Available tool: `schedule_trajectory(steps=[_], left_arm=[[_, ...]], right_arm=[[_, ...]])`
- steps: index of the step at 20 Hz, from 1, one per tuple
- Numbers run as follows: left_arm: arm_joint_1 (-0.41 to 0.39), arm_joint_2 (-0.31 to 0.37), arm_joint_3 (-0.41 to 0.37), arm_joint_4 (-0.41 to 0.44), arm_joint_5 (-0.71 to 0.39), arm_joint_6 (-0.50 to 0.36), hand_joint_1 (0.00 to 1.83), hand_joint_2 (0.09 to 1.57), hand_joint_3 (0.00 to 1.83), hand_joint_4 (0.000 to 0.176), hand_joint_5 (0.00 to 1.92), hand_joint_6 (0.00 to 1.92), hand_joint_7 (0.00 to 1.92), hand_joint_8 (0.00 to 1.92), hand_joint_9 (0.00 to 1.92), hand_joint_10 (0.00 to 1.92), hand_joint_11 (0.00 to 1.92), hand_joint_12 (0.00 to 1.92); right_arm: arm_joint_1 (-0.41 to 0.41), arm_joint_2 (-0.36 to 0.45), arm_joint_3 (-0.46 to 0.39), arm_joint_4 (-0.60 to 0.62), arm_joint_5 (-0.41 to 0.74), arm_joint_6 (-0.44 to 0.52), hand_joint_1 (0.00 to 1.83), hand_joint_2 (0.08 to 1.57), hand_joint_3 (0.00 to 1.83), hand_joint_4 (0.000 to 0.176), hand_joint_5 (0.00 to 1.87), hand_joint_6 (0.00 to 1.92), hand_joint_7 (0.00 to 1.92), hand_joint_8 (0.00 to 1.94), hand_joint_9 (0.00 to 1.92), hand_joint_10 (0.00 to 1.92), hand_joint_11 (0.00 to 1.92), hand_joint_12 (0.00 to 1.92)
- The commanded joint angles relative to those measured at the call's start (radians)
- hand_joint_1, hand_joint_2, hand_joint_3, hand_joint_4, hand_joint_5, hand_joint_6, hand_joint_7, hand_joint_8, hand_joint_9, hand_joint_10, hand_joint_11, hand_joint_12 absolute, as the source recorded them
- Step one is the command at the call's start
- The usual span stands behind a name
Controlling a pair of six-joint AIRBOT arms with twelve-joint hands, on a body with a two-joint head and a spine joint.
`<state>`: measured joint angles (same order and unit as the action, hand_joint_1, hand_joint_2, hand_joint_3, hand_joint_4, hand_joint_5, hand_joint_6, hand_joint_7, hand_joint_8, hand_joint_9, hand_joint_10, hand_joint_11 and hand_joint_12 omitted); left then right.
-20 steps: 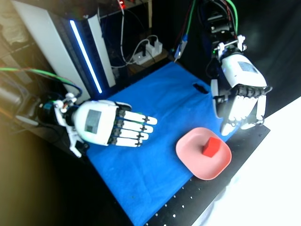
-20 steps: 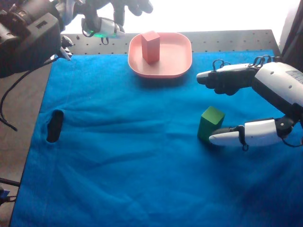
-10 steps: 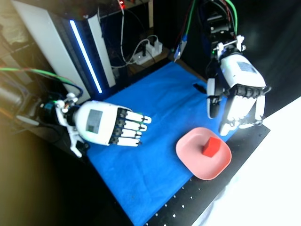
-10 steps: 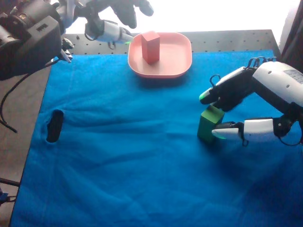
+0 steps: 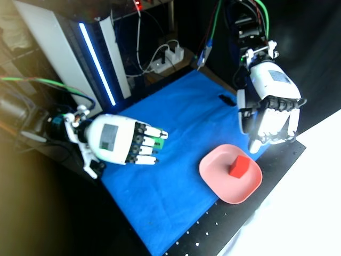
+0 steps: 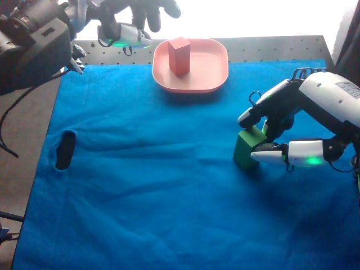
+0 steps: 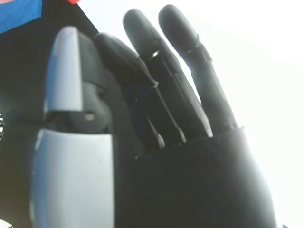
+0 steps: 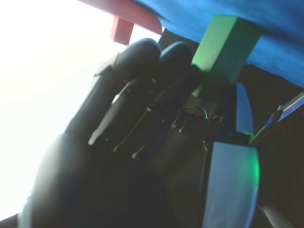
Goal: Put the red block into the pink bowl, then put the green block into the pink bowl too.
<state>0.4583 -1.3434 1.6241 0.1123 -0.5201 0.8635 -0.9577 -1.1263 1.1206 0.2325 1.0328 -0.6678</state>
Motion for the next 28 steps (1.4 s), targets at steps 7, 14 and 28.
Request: schedule_trajectory(steps=[7,14,28], left_arm=[[-0.005,0.003,-0.002,-0.011,-0.119,-0.003,1.4,1.02,0.0,0.0,0.92,0.01,1.12,0.74,1.05,0.51,0.64,1.08],[0.002,0.004,-0.001,-0.011,-0.118,-0.003,1.5,1.01,0.0,0.0,0.94,0.0,1.06,0.7,1.15,0.9,0.65,1.1],[0.011,0.006,-0.001,-0.011,-0.118,-0.003,1.5,1.02,0.0,0.0,0.93,0.0,1.04,0.74,1.12,0.94,0.64,1.06]], right_arm=[[0.014,-0.004,0.004,-0.008,0.088,-0.001,1.31,0.98,0.0,0.0,1.17,0.53,1.52,0.14,1.39,0.19,0.97,1.18],[0.031,0.0,0.004,-0.019,0.088,-0.001,1.33,0.98,0.0,0.0,1.21,0.39,1.52,0.15,1.25,0.55,0.95,1.18],[0.087,0.01,0.009,-0.054,0.089,-0.004,1.3,1.04,0.0,0.0,1.01,0.78,1.3,0.61,1.19,0.41,0.81,1.26]])
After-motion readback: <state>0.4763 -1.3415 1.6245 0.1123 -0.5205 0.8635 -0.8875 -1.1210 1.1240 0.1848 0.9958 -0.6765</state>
